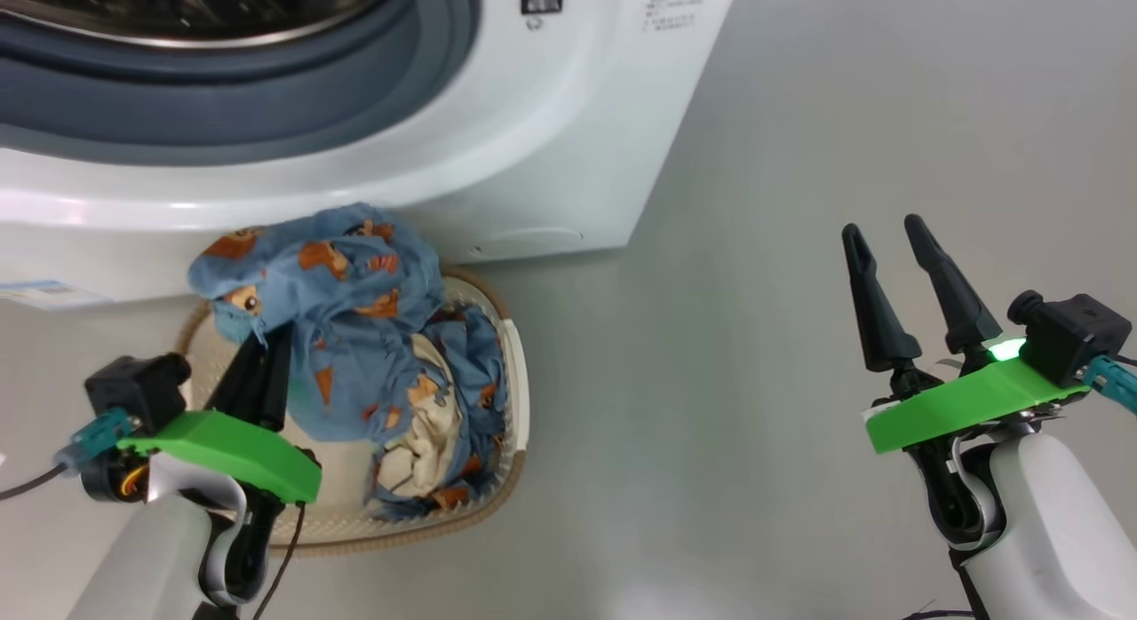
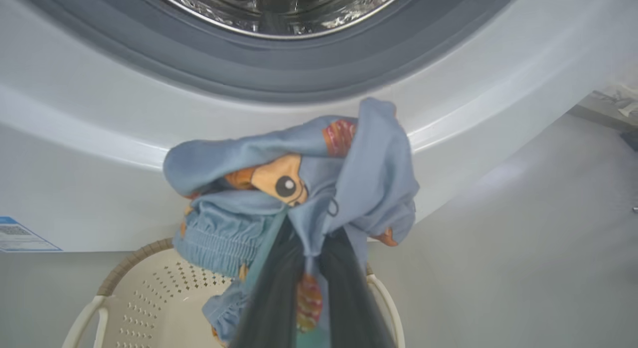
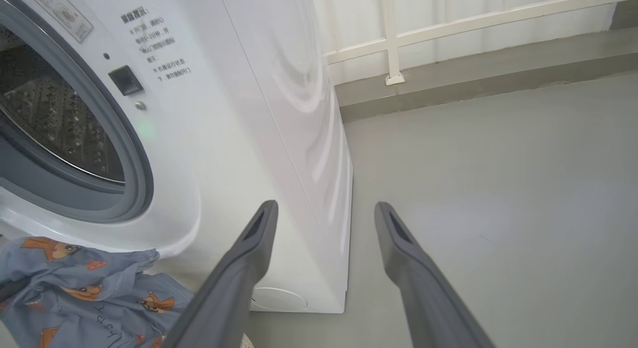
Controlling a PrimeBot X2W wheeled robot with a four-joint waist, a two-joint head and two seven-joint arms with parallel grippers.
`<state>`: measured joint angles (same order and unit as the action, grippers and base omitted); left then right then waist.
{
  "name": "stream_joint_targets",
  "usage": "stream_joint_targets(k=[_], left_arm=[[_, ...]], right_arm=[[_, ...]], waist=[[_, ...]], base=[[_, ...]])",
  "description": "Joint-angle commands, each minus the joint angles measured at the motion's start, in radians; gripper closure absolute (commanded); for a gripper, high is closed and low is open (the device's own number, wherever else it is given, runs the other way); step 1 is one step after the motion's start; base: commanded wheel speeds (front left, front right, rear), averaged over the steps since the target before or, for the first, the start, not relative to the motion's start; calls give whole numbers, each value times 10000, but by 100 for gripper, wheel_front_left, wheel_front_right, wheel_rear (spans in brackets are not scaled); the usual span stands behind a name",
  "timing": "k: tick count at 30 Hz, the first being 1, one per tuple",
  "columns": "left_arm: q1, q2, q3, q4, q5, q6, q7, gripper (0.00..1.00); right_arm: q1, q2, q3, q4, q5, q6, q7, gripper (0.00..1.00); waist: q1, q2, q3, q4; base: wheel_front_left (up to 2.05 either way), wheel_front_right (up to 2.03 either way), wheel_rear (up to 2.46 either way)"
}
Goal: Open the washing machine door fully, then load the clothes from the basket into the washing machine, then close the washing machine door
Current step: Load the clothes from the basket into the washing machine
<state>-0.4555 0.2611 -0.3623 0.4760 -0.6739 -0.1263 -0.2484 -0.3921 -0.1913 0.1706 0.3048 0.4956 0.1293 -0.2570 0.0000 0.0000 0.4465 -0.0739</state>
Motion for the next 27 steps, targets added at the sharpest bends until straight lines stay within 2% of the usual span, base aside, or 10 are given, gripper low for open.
stream_joint_targets(k=[1,8,16,22,27], left_arm=[[122,267,471,-348,167,44,-133,100],[808,-391,1571,-2075,967,146,-133,100],[1087,-907,2353,-3535,1883,183,-133,100],[1262,-1045,2656,-3726,2199,197,-133,100],[1065,-1056,2824,-3586,2414,380,-133,100]], right_arm=[[292,-82,151,-221,50,14,-48,0],[502,-154,19,-295,58,14,-48,0],[723,-203,-82,-330,37,14,-48,0],[838,-206,-47,-280,58,14,-48,0],[897,-216,-34,-276,77,14,-48,0]], waist=[[0,0,-435,245],[0,0,-737,297],[0,0,-989,255],[0,0,-1231,122],[0,0,-1320,75]], base=[[0,0,0],[0,0,0],[0,0,0],[0,0,0],[0,0,0]])
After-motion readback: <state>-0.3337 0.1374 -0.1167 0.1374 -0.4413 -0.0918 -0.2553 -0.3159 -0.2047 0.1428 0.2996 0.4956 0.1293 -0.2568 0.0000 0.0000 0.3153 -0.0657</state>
